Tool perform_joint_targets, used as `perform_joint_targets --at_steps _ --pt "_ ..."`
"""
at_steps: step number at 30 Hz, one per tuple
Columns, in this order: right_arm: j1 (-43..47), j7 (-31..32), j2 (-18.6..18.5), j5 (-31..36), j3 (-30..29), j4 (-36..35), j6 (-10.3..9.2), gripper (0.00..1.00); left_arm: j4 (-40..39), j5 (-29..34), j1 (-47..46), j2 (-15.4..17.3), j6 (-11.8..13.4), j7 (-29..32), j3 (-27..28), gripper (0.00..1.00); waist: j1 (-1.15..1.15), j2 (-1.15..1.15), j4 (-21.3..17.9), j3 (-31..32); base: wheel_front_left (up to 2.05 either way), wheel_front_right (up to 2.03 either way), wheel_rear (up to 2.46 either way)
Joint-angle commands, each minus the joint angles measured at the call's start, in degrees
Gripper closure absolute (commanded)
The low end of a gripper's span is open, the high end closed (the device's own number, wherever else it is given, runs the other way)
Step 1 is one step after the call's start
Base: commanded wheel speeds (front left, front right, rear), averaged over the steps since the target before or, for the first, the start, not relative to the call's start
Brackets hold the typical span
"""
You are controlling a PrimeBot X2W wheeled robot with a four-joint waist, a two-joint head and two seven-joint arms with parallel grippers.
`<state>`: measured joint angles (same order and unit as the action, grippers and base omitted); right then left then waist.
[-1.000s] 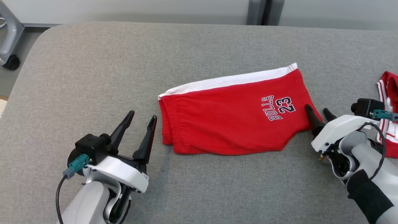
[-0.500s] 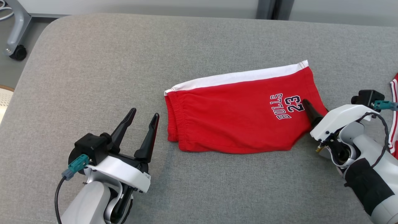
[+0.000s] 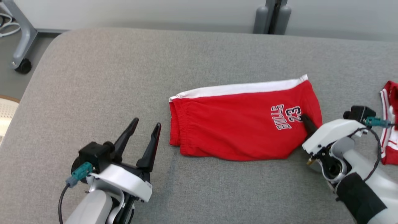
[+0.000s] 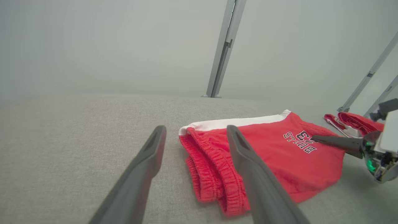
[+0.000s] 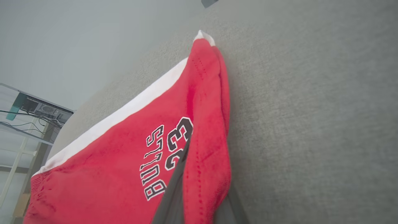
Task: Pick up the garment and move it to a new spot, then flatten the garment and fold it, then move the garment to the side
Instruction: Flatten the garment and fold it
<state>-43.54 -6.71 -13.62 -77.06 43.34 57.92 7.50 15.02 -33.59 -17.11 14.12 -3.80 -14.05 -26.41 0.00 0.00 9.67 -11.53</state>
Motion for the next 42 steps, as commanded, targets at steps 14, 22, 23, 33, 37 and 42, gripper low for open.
perform_joint_targets --at_steps 14,22,23,33,37,42 --pt "12.50 -7.17 -2.84 -3.10 1.39 -6.36 0.01 1.00 -1.73 -1.19 6.22 0.80 1.30 1.37 -1.49 0.00 0.00 0.00 -3.94 9.56 0.00 0.00 0.00" --pt "13.47 -8.63 -6.49 2.78 -1.85 -10.68 0.02 1.00 -3.70 -1.93 8.21 0.83 2.01 2.01 -1.92 0.00 0.00 0.00 -3.30 11.34 0.00 0.00 0.00" --pt "13.62 -8.60 -6.39 4.04 -2.58 -11.53 0.01 1.00 -3.80 -2.11 8.42 0.74 2.10 2.00 -1.92 0.00 0.00 0.00 -3.07 11.47 0.00 0.00 0.00" --pt "12.28 -8.62 -1.66 15.06 -3.44 -15.25 0.02 1.00 -4.26 -2.74 8.03 0.63 2.29 2.11 -2.12 0.00 0.00 0.00 1.33 12.03 0.00 0.00 0.00" --pt "11.34 -8.58 0.28 16.33 -1.12 -14.11 0.01 1.00 -4.08 -2.94 7.56 0.43 2.39 2.11 -2.28 0.00 0.00 0.00 3.75 11.85 0.00 0.00 0.00" --pt "9.85 -8.32 2.20 16.26 3.34 -11.22 0.01 1.00 -3.78 -3.12 7.35 0.25 2.37 1.97 -2.40 0.00 0.00 0.00 6.27 11.55 0.00 0.00 0.00"
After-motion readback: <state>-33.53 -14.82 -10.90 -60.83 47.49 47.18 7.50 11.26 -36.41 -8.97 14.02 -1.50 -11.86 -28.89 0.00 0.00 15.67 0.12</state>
